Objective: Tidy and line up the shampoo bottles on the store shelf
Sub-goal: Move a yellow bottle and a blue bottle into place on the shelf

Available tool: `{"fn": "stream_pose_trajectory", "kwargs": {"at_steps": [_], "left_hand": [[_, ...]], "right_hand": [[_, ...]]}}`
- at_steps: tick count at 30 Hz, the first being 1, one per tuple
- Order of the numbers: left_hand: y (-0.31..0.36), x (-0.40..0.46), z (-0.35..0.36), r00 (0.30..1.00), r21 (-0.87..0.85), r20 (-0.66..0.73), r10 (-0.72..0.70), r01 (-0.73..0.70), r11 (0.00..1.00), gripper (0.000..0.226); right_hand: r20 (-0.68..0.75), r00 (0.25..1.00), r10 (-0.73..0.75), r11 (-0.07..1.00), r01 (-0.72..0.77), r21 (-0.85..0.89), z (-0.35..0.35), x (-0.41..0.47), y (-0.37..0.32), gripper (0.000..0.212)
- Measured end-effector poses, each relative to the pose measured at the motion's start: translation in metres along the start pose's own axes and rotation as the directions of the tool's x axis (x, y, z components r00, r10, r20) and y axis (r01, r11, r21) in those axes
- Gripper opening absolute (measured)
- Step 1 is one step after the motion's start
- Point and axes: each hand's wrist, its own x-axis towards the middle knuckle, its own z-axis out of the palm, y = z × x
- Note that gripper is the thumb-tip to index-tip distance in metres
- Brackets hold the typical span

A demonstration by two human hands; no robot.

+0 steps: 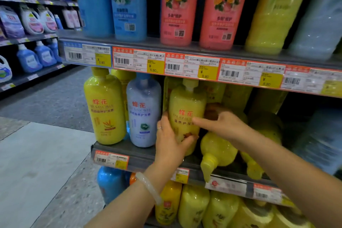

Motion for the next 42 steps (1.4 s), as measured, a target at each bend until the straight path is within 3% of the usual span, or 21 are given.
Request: {"fn": "stream_pose_trajectory", "kwargs": {"at_steps": [2, 3, 5, 8, 10, 12, 14, 24, 29, 33, 38, 40, 42], "left_hand": [[0.001, -0.003, 0.001, 1.000, -0.010, 0.000, 0.007, -0.007, 1.000, 0.099], [0.002, -0.007, 0.001, 1.000, -0.009, -0.008, 0.007, -0.008, 1.000, 0.098], [0.002, -0.022, 0.001, 0.998, -0.005, -0.063, 0.030, -0.031, 1.000, 0.088], [-0.007, -0.054, 0.005, 0.953, -0.005, -0.168, 0.252, -0.257, 0.966, 0.061], [-0.017, -0.067, 0.012, 0.951, 0.000, -0.044, 0.308, -0.308, 0.951, 0.050], [-0.017, -0.071, 0.018, 0.948, 0.007, 0.191, 0.253, -0.259, 0.966, 0.053], [-0.014, -0.071, 0.023, 0.941, 0.052, 0.291, 0.172, -0.195, 0.979, 0.060], [-0.017, -0.067, 0.027, 0.962, 0.049, 0.267, 0.063, -0.079, 0.996, 0.065], [-0.017, -0.066, 0.027, 0.974, 0.047, 0.224, 0.042, -0.054, 0.997, 0.068], [-0.009, -0.067, 0.024, 0.968, 0.076, 0.247, 0.032, -0.052, 0.996, 0.072], [0.013, -0.069, 0.035, 0.974, 0.186, 0.227, -0.006, -0.037, 0.982, 0.087], [0.029, -0.067, 0.045, 0.980, 0.131, 0.197, 0.001, -0.027, 0.991, 0.093], [0.045, -0.062, 0.057, 0.983, 0.066, 0.181, 0.035, -0.048, 0.997, 0.099]], "right_hand": [[-0.024, 0.997, -0.075, 0.993, 0.072, -0.098, -0.027, -0.008, 0.011, 0.029], [-0.022, 0.994, -0.107, 0.969, 0.099, -0.225, -0.041, -0.011, 0.017, 0.028], [0.105, 0.990, -0.093, 0.848, 0.134, -0.512, -0.057, -0.017, 0.023, 0.043], [0.338, 0.939, 0.070, 0.697, 0.196, -0.690, -0.058, -0.023, 0.032, 0.072], [0.365, 0.918, 0.156, 0.608, 0.202, -0.768, -0.045, -0.023, 0.038, 0.089], [0.329, 0.938, 0.108, 0.456, 0.247, -0.855, -0.032, -0.020, 0.045, 0.097], [0.316, 0.949, 0.007, 0.334, 0.296, -0.895, -0.022, -0.016, 0.051, 0.098], [0.325, 0.941, -0.093, 0.288, 0.338, -0.896, -0.022, -0.021, 0.046, 0.090], [0.323, 0.941, -0.102, 0.346, 0.338, -0.875, -0.026, -0.017, 0.044, 0.095], [0.285, 0.949, -0.135, 0.546, 0.312, -0.778, -0.044, -0.013, 0.040, 0.103], [0.083, 0.967, -0.242, 0.849, 0.252, -0.464, -0.066, -0.003, 0.021, 0.102], [-0.015, 0.984, -0.175, 0.942, 0.163, -0.293, -0.071, 0.005, 0.017, 0.094], [-0.006, 0.999, -0.042, 0.999, 0.042, 0.004, -0.074, 0.013, 0.015, 0.068]]}}
